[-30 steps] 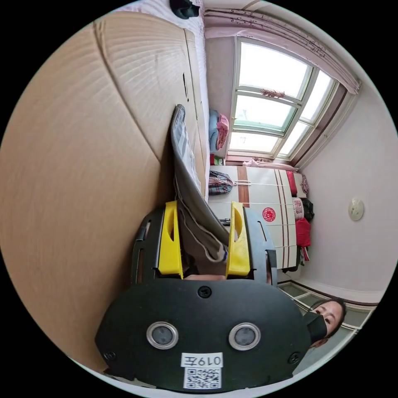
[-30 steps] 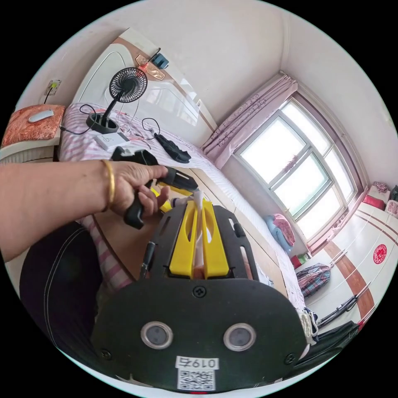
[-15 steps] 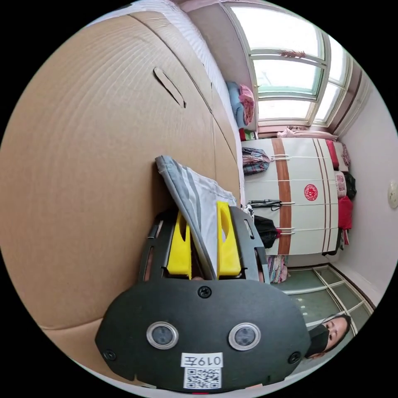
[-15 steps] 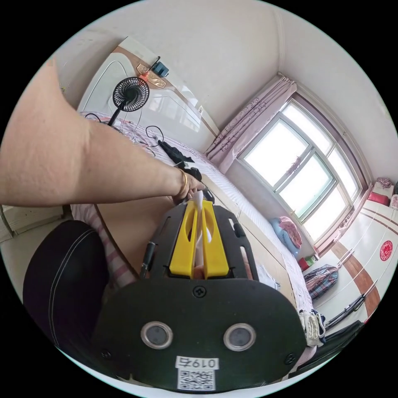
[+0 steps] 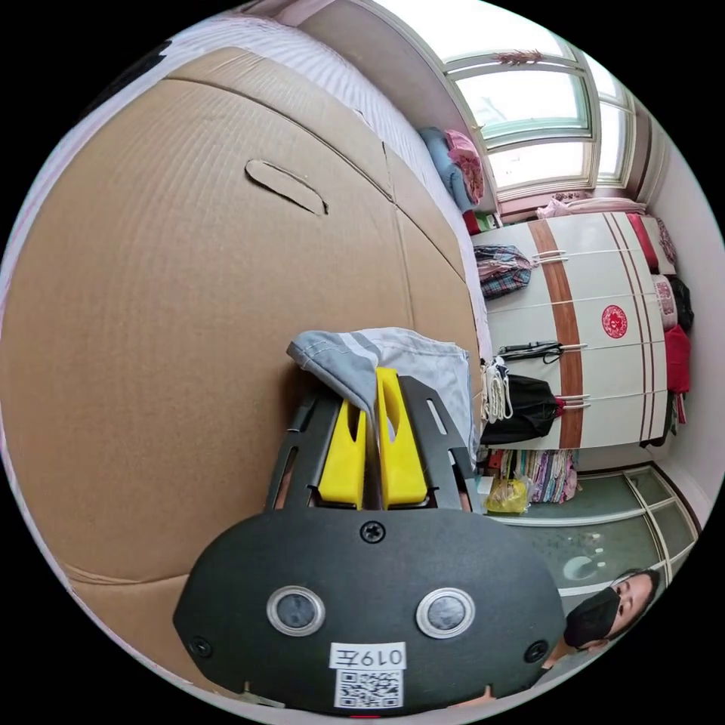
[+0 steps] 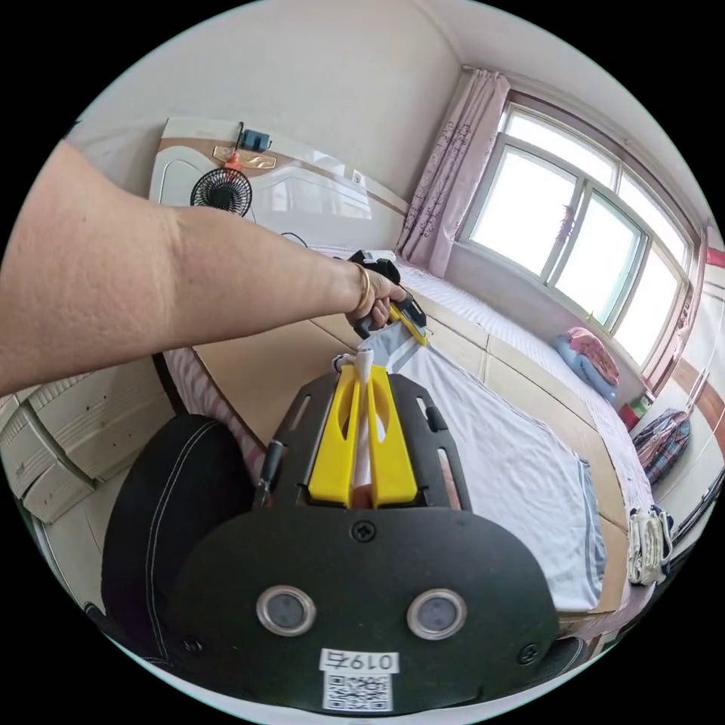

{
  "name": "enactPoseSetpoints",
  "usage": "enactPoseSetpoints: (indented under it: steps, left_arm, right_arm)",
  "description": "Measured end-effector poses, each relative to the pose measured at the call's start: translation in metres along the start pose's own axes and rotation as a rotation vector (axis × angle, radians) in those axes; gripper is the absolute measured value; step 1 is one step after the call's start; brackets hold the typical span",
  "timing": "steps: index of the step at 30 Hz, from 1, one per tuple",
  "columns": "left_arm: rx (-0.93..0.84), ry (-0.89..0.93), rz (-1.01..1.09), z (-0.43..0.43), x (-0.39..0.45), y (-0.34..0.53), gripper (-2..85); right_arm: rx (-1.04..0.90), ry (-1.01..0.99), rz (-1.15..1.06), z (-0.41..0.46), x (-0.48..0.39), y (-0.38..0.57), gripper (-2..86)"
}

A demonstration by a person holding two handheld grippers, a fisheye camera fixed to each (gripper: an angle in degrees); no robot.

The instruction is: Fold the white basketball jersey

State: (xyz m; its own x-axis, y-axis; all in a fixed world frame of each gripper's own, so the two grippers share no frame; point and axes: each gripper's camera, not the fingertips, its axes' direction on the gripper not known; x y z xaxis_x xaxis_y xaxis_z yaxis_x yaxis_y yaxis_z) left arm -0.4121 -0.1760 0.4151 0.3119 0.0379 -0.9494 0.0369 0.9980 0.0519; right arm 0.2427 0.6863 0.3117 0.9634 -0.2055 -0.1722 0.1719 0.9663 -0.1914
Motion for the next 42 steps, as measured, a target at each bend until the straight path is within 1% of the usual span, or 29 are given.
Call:
enactPoseSetpoints:
  steps: [4,10,12,16,21,27,30,36,42]
  left_arm:
    - [0.019,-0.049,0.031,0.003,0.056,-0.016,4.9]
    - [0.023,-0.142,0.119,0.034,0.189,-0.044,4.4]
    - [0.016,-0.167,0.154,0.059,0.246,-0.054,4.3]
    - [-0.002,-0.205,0.198,0.110,0.330,-0.070,4.3]
    - [-0.051,-0.290,0.233,0.204,0.434,-0.091,4.3]
    - [-0.128,-0.363,0.222,0.298,0.502,-0.115,4.4]
    - [-0.142,-0.413,0.208,0.324,0.524,-0.126,4.4]
    - [-0.152,-0.429,0.205,0.345,0.563,-0.145,4.4]
    - [-0.163,-0.444,0.219,0.353,0.608,-0.163,4.5]
  right_arm:
    - [0.052,0.003,0.104,-0.064,0.039,-0.031,-0.9]
    - [0.108,0.051,0.249,-0.167,0.117,-0.054,-0.9]
    - [0.111,0.058,0.311,-0.198,0.146,-0.057,-0.9]
    - [0.126,0.085,0.437,-0.269,0.206,-0.059,-0.9]
    - [0.094,0.119,0.572,-0.327,0.265,-0.053,-0.8]
    - [0.086,0.101,0.728,-0.384,0.320,-0.044,-0.4]
    - [0.046,0.071,0.787,-0.399,0.342,-0.047,-0.4]
    - [0.023,0.079,0.861,-0.438,0.366,-0.068,-0.4]
    - [0.061,0.050,0.955,-0.484,0.388,-0.093,-0.3]
